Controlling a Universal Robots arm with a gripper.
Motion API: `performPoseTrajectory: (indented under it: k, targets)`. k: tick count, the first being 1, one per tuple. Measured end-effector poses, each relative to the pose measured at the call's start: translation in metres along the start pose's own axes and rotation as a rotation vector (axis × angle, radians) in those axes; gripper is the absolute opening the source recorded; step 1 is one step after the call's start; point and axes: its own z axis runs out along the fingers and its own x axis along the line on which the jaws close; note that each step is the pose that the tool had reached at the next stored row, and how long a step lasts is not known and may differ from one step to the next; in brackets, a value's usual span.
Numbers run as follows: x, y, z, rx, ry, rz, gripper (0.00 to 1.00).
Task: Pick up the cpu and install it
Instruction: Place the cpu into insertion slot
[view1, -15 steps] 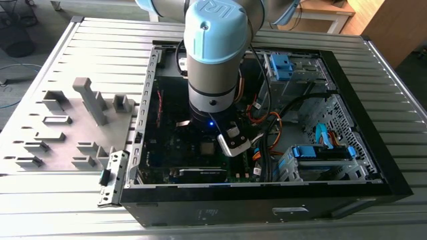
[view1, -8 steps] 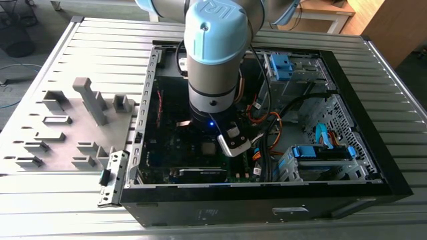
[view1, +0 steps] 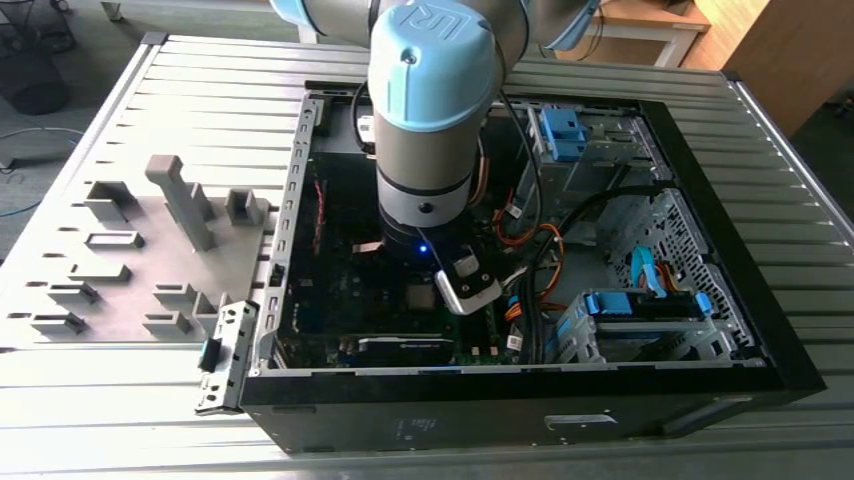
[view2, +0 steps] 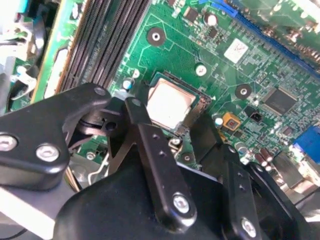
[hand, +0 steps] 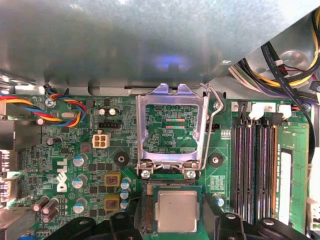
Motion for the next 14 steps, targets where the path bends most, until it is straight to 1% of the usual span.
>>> performPoseTrajectory:
  k: [9, 10, 11, 14]
  targets:
    - [0.0, -0.0001, -0.0001, 0.0006, 0.0004, 0.0, 0.6]
    - [0.0001, -0.0001, -0.0002, 0.0007, 0.0006, 0.0, 0.58]
    - [0.0, -0.0001, -0.0001, 0.0007, 0.0004, 0.0, 0.52]
    - [0.0, -0.0001, 0.0, 0.0005, 0.0002, 0.0, 0.52]
